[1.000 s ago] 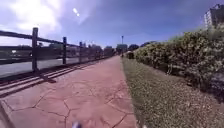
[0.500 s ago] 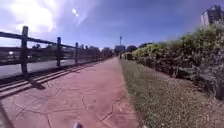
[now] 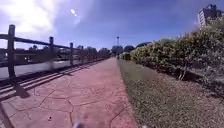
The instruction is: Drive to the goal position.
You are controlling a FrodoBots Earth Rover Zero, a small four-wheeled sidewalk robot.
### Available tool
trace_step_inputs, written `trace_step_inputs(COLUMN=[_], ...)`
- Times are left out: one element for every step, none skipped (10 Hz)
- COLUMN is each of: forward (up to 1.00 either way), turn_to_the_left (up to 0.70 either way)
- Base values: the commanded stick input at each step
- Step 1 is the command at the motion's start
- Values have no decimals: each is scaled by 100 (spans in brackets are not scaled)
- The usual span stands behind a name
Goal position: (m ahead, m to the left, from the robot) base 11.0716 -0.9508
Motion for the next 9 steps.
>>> trace_step_inputs(forward=[70, 70, 70, 70, 70, 70, 70, 70, 70], turn_to_the_left=[0, 0, 0, 0, 0, 0, 0, 0, 0])
